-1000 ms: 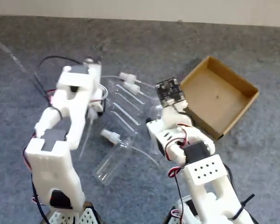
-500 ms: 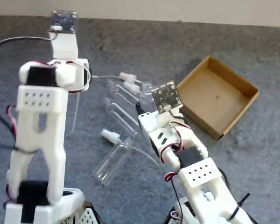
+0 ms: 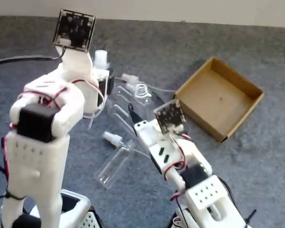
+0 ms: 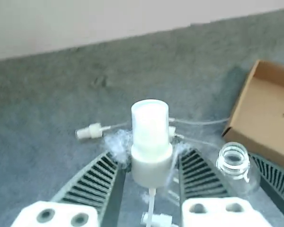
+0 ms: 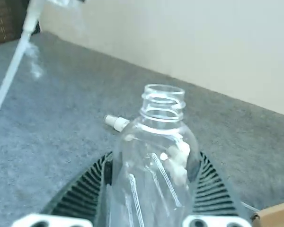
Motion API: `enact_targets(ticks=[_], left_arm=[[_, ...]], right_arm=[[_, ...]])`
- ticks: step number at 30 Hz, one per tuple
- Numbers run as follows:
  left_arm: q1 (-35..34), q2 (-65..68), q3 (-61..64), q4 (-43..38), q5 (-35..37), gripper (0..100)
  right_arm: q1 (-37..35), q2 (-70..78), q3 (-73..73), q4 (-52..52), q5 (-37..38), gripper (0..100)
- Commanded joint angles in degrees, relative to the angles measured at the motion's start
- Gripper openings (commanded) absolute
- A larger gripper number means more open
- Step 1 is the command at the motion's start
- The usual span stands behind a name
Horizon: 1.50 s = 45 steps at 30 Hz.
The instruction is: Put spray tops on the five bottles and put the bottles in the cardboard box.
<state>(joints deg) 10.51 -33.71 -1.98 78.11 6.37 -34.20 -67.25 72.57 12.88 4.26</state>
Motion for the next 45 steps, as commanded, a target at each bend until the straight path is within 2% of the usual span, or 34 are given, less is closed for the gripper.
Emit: enact_targets(ticks=[1, 4, 10, 14, 18, 22, 25, 33, 41, 45], left_arm=[[2.42, -4.18, -2.51, -5.63, 6.59, 0], [2.95, -4.44, -2.68, -10.20, 10.37, 0], [3.03, -4.79, -3.30, -20.13, 10.73, 0], [3.91, -8.57, -4.09, -22.86, 11.69, 0], [9.45, -12.79, -3.74, -23.12, 18.20, 0], [14.29, -13.05, -3.47, -24.35, 18.20, 0], [16.31, -13.23, -0.31, -28.13, 18.11, 0], [16.48, -13.67, 14.55, -40.09, 18.02, 0], [16.40, -13.67, 17.54, -41.49, 17.76, 0], [16.40, -13.76, 16.31, -42.02, 12.48, 0]], right_arm=[[-0.31, -7.16, -0.48, 2.95, -0.62, 9.8], [0.84, -8.31, -0.13, 3.21, -0.62, 9.8], [1.01, -12.44, 5.49, 2.95, -0.70, 9.8], [1.10, -17.63, 9.36, 2.95, -0.70, 9.8], [1.01, -21.85, 12.26, 2.95, -0.70, 9.8], [1.01, -24.13, 12.44, 3.12, -0.70, 9.8], [1.01, -24.66, 12.44, 3.12, -0.70, 9.8], [1.01, -24.75, 12.53, 3.21, -0.70, 9.8], [1.27, -24.75, 12.53, 3.30, -0.70, 9.8], [1.27, -24.75, 12.62, 3.30, -0.70, 9.8]])
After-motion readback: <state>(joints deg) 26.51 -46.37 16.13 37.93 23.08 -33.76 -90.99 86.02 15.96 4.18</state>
